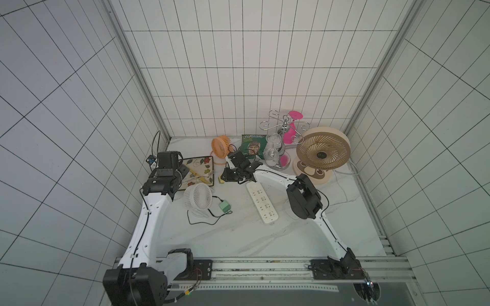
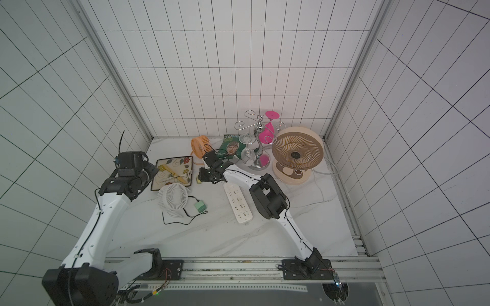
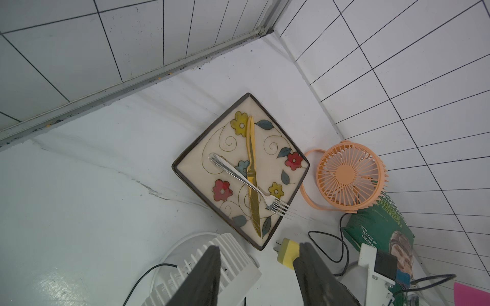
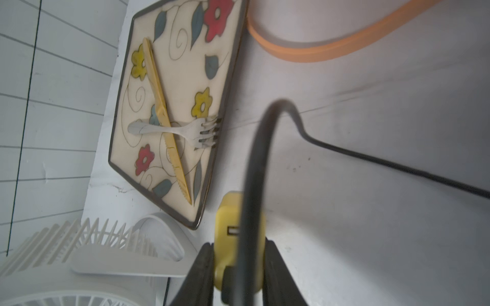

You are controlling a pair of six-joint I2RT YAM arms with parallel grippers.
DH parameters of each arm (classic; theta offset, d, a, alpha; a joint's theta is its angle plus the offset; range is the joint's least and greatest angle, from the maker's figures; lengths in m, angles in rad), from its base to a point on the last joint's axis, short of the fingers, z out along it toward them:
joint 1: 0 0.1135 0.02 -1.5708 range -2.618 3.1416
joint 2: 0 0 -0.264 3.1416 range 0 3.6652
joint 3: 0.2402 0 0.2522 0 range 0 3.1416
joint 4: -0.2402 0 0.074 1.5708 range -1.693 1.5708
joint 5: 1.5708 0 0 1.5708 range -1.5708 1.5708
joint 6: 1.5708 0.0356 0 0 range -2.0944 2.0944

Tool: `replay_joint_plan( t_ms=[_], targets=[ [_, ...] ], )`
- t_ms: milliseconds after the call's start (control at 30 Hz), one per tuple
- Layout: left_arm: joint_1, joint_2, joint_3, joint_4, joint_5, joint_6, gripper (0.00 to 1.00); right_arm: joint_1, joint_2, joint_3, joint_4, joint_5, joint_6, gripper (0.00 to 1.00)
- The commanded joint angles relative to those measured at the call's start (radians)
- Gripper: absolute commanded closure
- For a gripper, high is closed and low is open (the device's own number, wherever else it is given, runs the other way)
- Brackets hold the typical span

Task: Unplug the desk fan from the power strip
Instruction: Place the plug at the center of the board, then reset both arms

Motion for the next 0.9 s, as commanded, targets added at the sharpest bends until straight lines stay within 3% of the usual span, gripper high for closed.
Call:
replay_joint_plan(
  t_ms=[0,67,133,267,467,633,767,867],
  targets=[
    [0.010,-0.024,-0.019,0.030,-0.034,0.002,0.50,-0.012,0.016,0.018,-0.031,0.091,0.041,0.47],
    [0.013,-0.024,-0.024,0.033,-0.038,0.008,0.47,-0.008,-0.007,0.012,-0.080,0.121,0.000,0.30],
    [0.015,-0.022,-0.028,0.033,-0.044,0.012,0.38,-0.003,-0.046,0.002,-0.148,0.154,-0.049,0.13],
    [0.017,-0.017,-0.029,0.036,-0.067,0.022,0.22,0.006,-0.186,-0.088,-0.269,0.219,-0.165,0.00],
    [0.030,-0.001,-0.069,0.099,-0.093,0.040,0.11,0.013,-0.562,-0.428,-0.291,0.334,-0.296,0.00],
    [0.074,0.030,-0.138,0.208,-0.109,0.070,0.08,-0.039,-0.927,-0.721,-0.305,0.492,-0.262,0.00],
    [0.106,0.067,-0.176,0.256,-0.147,0.080,0.07,-0.167,-1.232,-0.987,-0.294,0.652,-0.191,0.00],
    [0.117,0.098,-0.204,0.301,-0.200,0.122,0.05,-0.382,-1.418,-1.168,-0.265,0.687,-0.126,0.01]
  ],
)
